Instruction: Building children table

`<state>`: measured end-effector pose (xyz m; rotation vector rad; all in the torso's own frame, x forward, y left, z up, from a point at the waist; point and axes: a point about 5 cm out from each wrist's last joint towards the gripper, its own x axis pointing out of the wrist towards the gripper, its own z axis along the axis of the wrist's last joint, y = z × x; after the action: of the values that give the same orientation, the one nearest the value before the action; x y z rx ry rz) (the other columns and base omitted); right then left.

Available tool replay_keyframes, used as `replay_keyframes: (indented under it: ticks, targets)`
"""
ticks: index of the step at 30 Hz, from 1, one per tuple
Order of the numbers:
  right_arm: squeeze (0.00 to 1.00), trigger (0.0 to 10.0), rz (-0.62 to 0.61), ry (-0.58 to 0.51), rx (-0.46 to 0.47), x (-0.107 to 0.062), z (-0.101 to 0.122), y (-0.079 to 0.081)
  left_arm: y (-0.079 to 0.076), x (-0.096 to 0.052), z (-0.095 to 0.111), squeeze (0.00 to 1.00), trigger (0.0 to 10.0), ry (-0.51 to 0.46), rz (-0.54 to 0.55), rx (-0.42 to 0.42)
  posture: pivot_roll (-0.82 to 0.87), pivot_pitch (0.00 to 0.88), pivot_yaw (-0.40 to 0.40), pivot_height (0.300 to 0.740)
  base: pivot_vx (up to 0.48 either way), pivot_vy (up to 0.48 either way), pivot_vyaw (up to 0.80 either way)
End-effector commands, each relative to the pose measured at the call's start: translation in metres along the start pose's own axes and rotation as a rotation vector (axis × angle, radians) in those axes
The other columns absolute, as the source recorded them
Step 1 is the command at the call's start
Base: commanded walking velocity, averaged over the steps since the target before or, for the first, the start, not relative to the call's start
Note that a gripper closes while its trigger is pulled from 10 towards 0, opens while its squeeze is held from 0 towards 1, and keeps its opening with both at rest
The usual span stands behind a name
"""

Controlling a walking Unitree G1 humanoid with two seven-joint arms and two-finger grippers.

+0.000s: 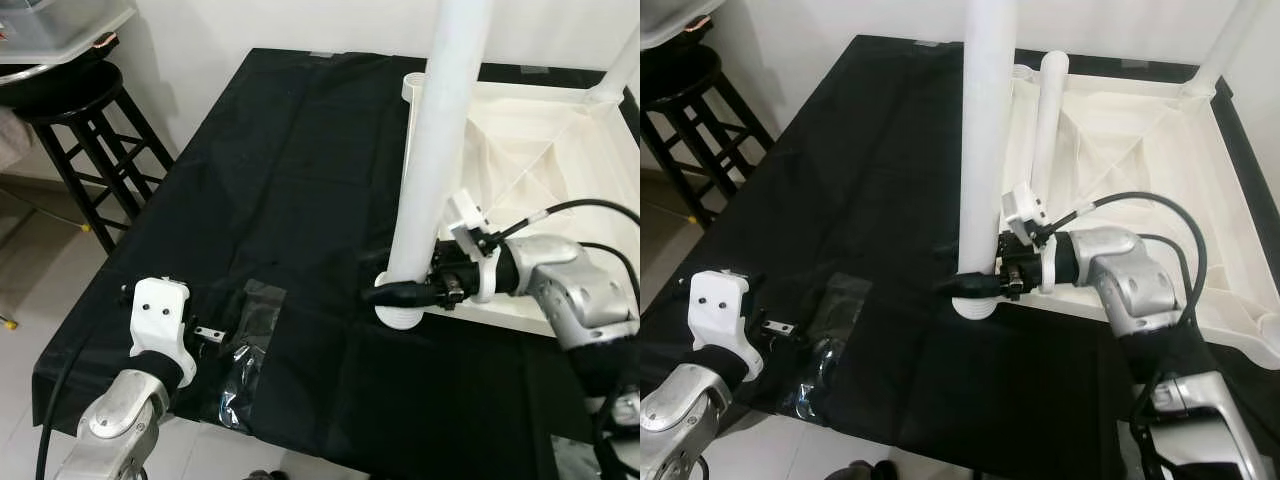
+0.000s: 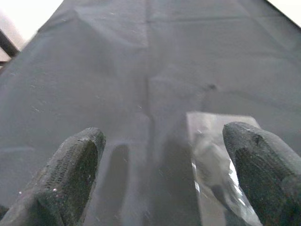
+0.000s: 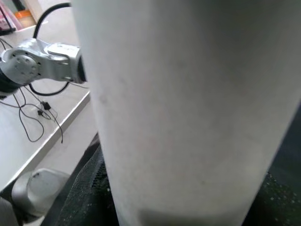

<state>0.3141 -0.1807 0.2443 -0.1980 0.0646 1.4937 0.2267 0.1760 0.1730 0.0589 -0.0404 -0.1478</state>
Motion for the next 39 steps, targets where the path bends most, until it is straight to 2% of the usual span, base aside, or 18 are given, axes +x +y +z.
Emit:
replay_keyframes:
  ticks: [1, 10, 12, 18, 20, 24, 25, 30, 39]
  targets:
    - [0.00, 10.0, 0.021, 0.010, -0.008, -0.004, -0.001, 0.000, 0.000, -0.005, -0.001, 0.00, 10.0, 0.025, -0.008, 0.024, 0.04, 0.294, 0.017, 0.740, 0.000, 0.000, 0.00]
    - [0.00, 10.0, 0.021, 0.070, 0.010, -0.009, -0.015, -0.007, -0.005, -0.010, 0.001, 0.00, 10.0, 0.027, -0.074, 0.010, 0.04, 0.302, 0.018, 0.740, 0.000, 0.000, 0.00]
    - [0.00, 10.0, -0.034, 0.090, -0.005, -0.007, -0.024, -0.015, -0.007, -0.013, 0.003, 0.00, 10.0, 0.029, -0.088, 0.011, 0.05, 0.314, 0.018, 0.740, 0.000, 0.000, 0.00]
    - [0.00, 10.0, -0.081, 0.105, -0.024, -0.005, -0.029, -0.021, -0.007, -0.016, 0.004, 0.00, 10.0, 0.032, -0.093, 0.010, 0.05, 0.321, 0.019, 0.740, 0.000, 0.000, 0.00]
    - [0.00, 10.0, -0.129, 0.064, -0.017, -0.001, -0.032, -0.027, -0.006, -0.019, 0.006, 0.00, 10.0, 0.038, -0.098, 0.010, 0.06, 0.344, 0.024, 0.740, 0.000, 0.000, 0.00]
    - [0.00, 10.0, -0.129, 0.055, -0.013, 0.001, -0.032, -0.027, -0.006, -0.020, 0.006, 0.00, 10.0, 0.040, -0.099, 0.010, 0.06, 0.344, 0.024, 0.740, 0.000, 0.000, 0.00]
    - [0.00, 10.0, -0.087, 0.038, -0.002, 0.008, -0.035, -0.025, -0.006, -0.022, 0.007, 0.00, 10.0, 0.045, -0.105, 0.010, 0.07, 0.366, 0.028, 0.740, 0.000, 0.000, 0.00]
    - [0.00, 10.0, -0.054, 0.019, -0.003, 0.014, -0.036, -0.024, -0.005, -0.026, 0.009, 0.00, 10.0, 0.050, -0.110, 0.015, 0.08, 0.375, 0.030, 0.740, 0.000, 0.000, 0.00]
    - [0.00, 10.0, -0.021, 0.040, -0.116, 0.024, -0.038, -0.026, -0.002, -0.032, 0.012, 0.00, 10.0, 0.070, -0.108, 0.028, 0.10, 0.400, 0.036, 0.740, 0.000, 0.000, 0.00]
